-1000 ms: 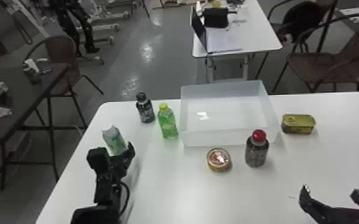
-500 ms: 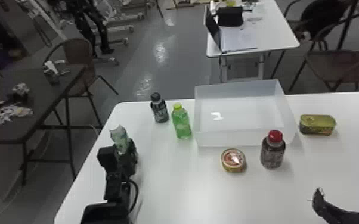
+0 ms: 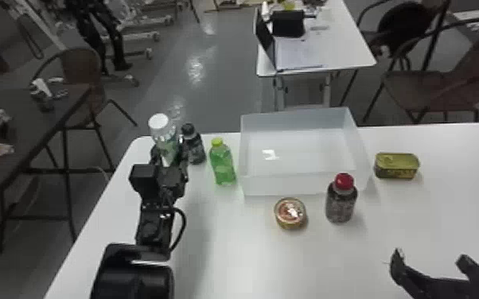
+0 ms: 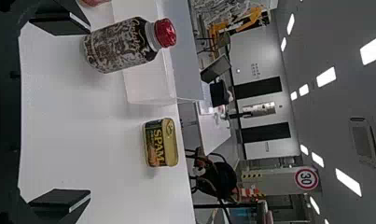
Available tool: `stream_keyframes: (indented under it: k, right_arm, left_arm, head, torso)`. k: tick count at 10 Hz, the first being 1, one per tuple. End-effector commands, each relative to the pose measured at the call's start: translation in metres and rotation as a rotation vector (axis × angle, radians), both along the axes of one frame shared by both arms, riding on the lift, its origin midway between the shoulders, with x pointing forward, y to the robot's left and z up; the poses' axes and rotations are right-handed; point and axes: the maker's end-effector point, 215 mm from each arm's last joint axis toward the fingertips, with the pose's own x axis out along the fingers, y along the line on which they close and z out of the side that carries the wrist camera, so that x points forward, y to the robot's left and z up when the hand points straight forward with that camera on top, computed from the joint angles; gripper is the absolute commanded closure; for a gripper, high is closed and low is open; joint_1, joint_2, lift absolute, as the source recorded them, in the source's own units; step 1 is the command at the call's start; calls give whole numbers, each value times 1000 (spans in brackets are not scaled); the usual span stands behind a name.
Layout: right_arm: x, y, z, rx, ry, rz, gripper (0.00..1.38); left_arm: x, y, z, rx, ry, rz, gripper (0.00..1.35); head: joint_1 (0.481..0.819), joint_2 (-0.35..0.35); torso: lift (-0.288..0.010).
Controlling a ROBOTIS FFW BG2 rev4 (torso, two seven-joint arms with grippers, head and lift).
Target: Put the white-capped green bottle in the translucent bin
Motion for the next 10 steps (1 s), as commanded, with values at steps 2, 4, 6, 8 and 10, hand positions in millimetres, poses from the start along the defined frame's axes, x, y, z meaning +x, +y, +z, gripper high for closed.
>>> stream_keyframes:
  k: [2,4,6,8,10]
  right_arm:
    - [2,0,-1,2,0,2,65]
    - [8,3,1,0,-8,13,65]
    - [11,4,-1,0,-7,18,65]
    - [17,8,-2,-1,-9,30,65]
    - [30,16,1,0,-23,52,65]
  left_arm:
    - [24,-126,47,14,-23,-285,1023]
    - [41,-209,26,79,119,-509,1004]
    - [58,-264,-6,241,260,-704,1001]
    - [73,-293,-35,417,367,-804,981]
    - [93,-285,-54,602,445,-787,855]
  head:
    - [695,130]
    - [695,2]
    - [695,-71]
    - [695,-125]
    - [695,-138]
  torso:
    - [-71]
    - [-71]
    - [-71]
    - [-71]
    - [-71]
